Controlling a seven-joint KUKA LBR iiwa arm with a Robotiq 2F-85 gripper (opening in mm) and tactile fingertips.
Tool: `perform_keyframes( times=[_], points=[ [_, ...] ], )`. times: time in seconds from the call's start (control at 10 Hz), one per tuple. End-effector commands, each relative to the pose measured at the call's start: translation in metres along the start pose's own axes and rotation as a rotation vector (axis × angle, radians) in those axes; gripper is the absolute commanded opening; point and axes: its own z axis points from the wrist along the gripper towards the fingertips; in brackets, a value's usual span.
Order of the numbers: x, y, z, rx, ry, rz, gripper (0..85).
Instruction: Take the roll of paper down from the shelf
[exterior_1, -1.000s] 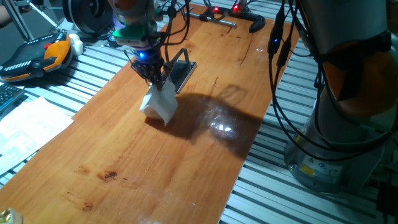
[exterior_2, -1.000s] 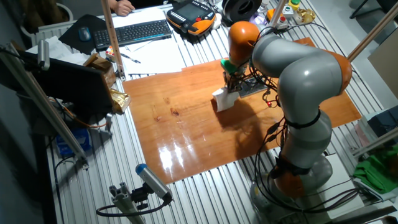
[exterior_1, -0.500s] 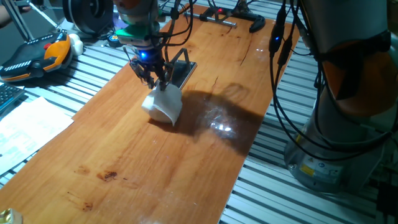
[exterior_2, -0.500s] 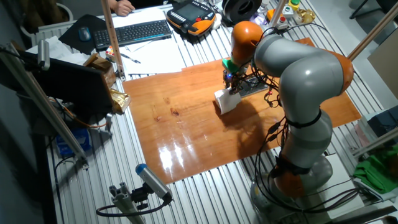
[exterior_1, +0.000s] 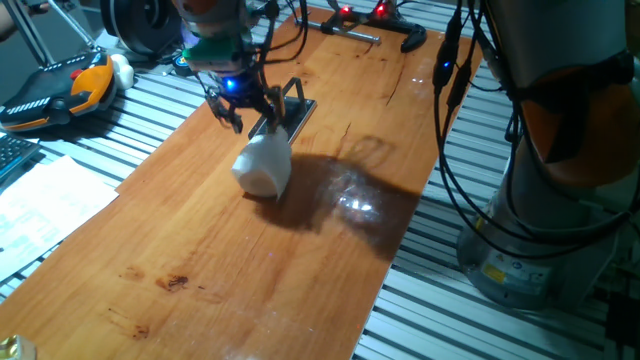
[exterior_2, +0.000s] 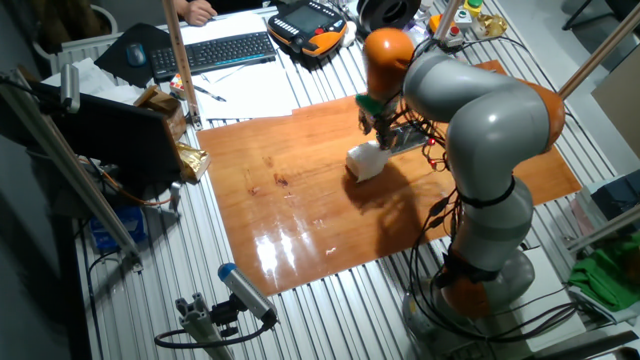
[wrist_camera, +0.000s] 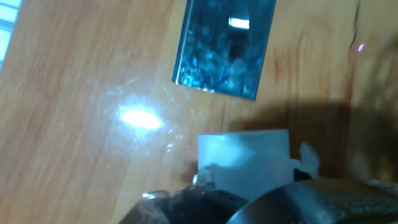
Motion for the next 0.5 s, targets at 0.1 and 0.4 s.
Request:
perform_keyframes(
  times=[0.1,0.4],
  points=[
    [-0.016,-0.008,-0.014,0.018,0.01,-0.14,85.0],
    [-0.031,-0.013,-0.025,0.028,0.008,-0.218,82.0]
  ],
)
